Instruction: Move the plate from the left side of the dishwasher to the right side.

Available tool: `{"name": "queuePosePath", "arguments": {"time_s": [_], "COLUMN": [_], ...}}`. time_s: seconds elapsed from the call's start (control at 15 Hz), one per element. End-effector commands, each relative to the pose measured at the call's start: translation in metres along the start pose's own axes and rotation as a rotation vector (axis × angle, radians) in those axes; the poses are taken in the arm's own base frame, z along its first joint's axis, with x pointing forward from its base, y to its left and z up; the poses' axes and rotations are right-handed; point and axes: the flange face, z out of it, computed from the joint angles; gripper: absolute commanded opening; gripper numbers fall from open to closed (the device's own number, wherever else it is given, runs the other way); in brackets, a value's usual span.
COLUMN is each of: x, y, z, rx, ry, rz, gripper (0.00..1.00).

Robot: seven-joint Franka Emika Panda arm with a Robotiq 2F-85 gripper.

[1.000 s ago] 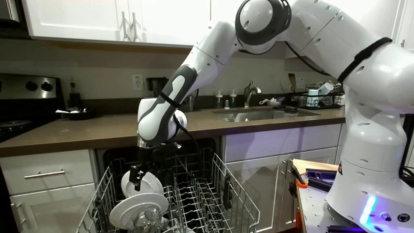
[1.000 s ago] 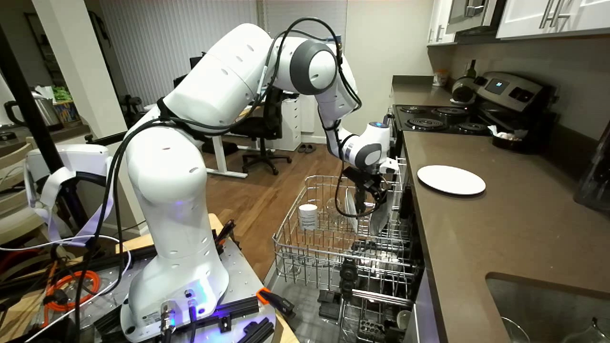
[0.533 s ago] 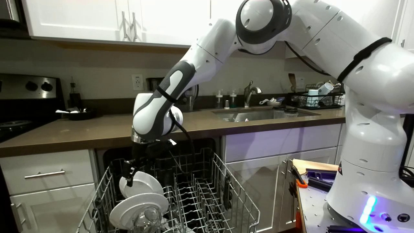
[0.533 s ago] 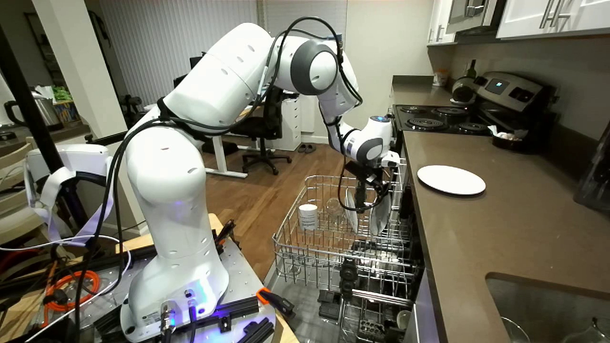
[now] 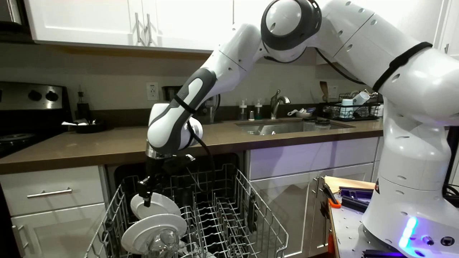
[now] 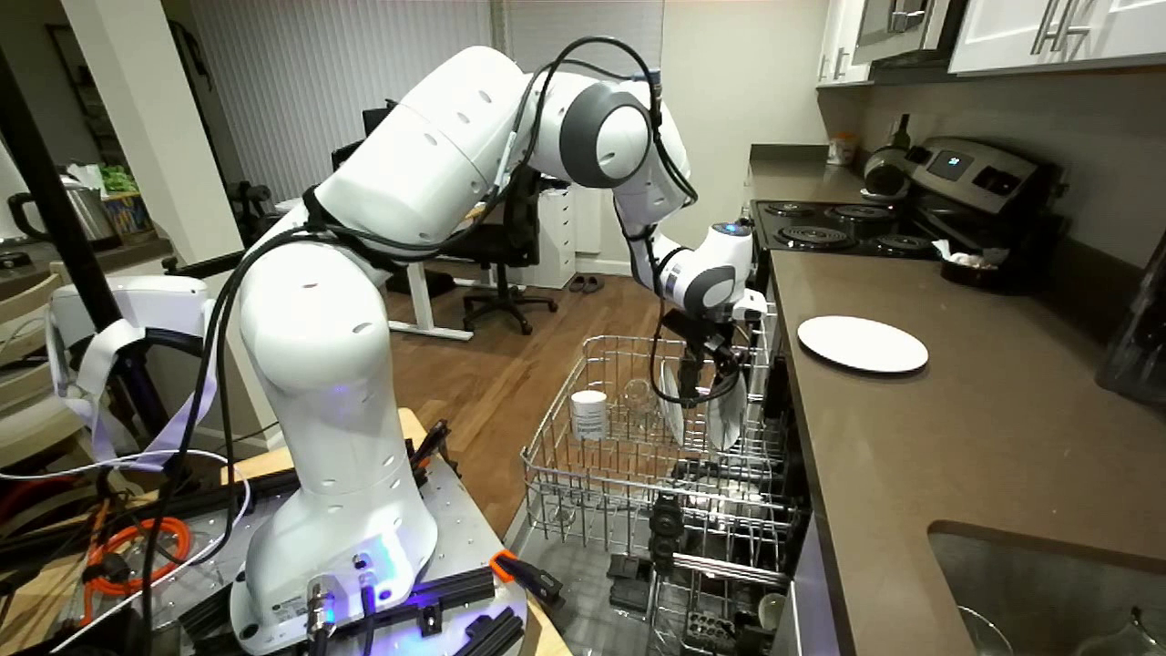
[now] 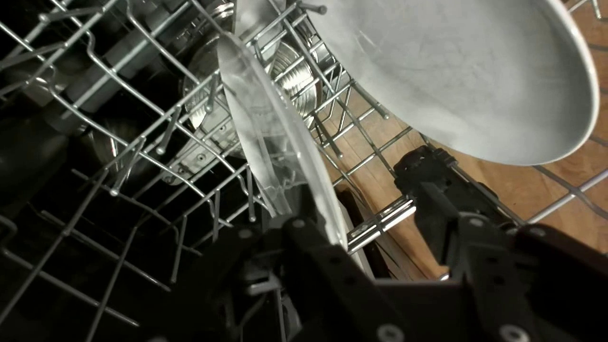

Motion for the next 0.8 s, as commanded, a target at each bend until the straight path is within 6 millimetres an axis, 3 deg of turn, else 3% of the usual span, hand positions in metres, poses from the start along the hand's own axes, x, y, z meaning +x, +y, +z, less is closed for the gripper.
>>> {"name": "queuePosePath", "arguments": {"time_s": [0.0,0.27,0.73], "x": [0.003,0.004,0.009], "y": [-0.001,0.005,0.011], "z": [0.003,-0.001,-0.018], "rx": [0.030,0.026,0.019], "ry": [-0.010,-0.019,-0.047], "rz": [-0.028,-0.052,-0.114], "gripper": [0.27,0.03,0.02]}}
